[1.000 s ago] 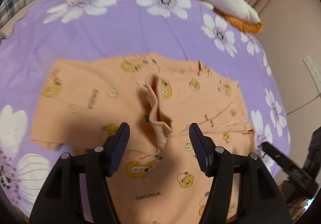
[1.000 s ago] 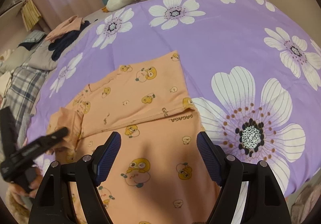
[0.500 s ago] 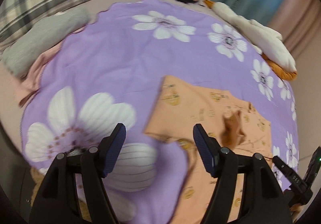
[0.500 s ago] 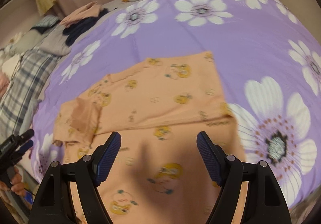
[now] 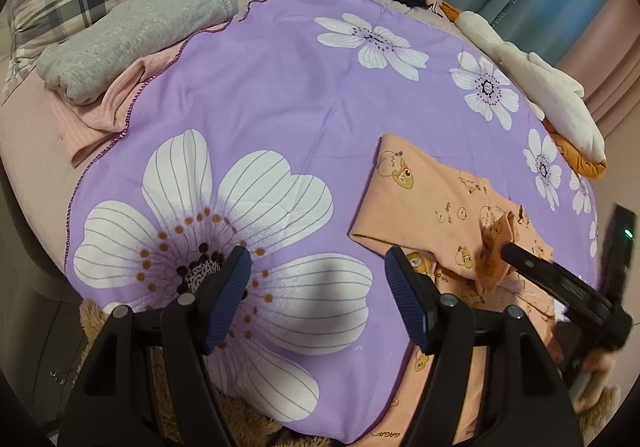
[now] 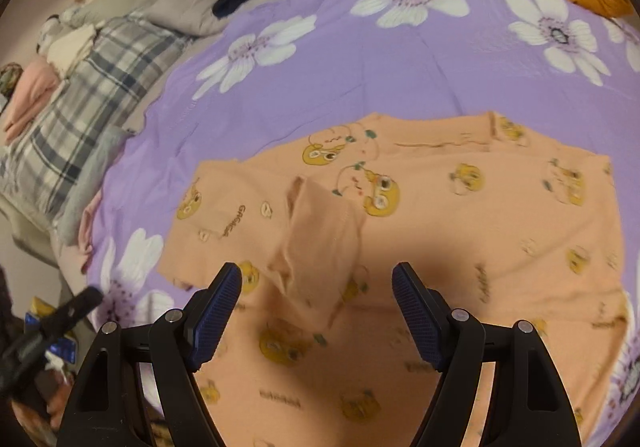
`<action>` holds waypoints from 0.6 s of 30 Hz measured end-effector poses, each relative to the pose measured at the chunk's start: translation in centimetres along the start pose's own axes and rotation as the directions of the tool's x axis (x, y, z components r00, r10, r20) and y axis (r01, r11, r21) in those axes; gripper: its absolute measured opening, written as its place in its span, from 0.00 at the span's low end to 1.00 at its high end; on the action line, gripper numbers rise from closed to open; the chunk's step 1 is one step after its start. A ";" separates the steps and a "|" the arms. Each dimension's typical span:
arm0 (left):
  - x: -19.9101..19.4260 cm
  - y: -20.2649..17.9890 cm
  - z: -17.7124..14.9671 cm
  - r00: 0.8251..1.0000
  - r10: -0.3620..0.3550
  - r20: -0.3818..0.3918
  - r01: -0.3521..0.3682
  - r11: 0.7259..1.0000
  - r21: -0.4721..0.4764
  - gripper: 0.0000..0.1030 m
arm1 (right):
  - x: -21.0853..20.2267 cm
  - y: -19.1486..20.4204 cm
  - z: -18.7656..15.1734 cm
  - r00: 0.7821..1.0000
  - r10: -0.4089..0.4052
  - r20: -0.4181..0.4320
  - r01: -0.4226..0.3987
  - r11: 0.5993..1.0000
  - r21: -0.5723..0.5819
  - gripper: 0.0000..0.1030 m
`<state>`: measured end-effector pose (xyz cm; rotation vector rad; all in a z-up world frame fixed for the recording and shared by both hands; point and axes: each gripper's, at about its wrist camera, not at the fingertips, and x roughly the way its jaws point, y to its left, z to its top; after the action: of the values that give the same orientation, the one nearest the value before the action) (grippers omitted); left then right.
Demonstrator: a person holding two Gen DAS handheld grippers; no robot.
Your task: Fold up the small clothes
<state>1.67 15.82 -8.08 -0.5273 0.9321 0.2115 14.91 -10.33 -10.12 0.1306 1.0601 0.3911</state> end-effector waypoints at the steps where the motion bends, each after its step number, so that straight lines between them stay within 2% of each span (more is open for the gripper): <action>1: 0.0 0.0 0.0 1.000 -0.004 0.001 0.004 1.000 0.000 0.67 | 0.6 0.1 0.2 1.000 -0.019 -0.011 0.019 1.000 0.000 0.75; 3: -0.1 0.2 -0.1 1.000 -0.007 0.002 0.007 1.000 -0.003 0.67 | 1.5 0.2 0.5 0.997 -0.066 -0.027 0.067 0.998 0.004 0.75; 5: -0.1 0.4 -0.2 1.000 -0.009 0.001 0.009 1.000 -0.002 0.67 | 2.2 0.1 0.6 0.996 -0.075 -0.040 0.076 0.997 0.005 0.75; 7: -0.1 0.4 -0.2 1.000 -0.006 0.000 0.006 1.000 -0.004 0.67 | 2.8 0.0 0.6 0.995 -0.079 -0.055 0.079 0.997 0.007 0.70; 10: -0.1 0.5 -0.2 1.000 -0.007 -0.001 0.007 1.000 -0.005 0.67 | 3.2 -0.2 0.4 0.991 -0.115 -0.067 0.116 0.993 0.008 0.50; 11: -0.1 0.6 -0.2 1.000 -0.009 -0.003 0.009 1.000 -0.004 0.67 | 3.2 -0.3 0.5 0.990 -0.128 -0.065 0.129 0.992 0.006 0.35; 12: -0.1 0.6 -0.2 1.000 -0.011 -0.003 0.011 1.000 -0.005 0.67 | 3.1 -0.3 0.6 0.989 -0.137 -0.062 0.137 0.991 -0.001 0.16; 13: -0.1 0.6 -0.2 1.000 -0.012 -0.002 0.012 1.000 -0.006 0.67 | 2.9 -0.4 0.8 0.988 -0.143 -0.058 0.143 0.990 -0.009 0.09; 15: -0.1 0.8 -0.1 1.000 -0.013 -0.002 0.013 1.000 -0.012 0.67 | 2.1 -0.3 0.9 0.989 -0.147 -0.033 0.147 0.989 -0.026 0.06; 18: 0.0 0.9 -0.1 1.000 -0.006 -0.003 0.006 1.000 -0.020 0.67 | 0.0 0.0 1.6 0.994 -0.110 0.010 0.110 0.993 -0.037 0.06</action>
<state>1.22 16.56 -8.45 -0.5488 0.9322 0.2149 16.28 -10.22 -9.37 0.0397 1.0465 0.3106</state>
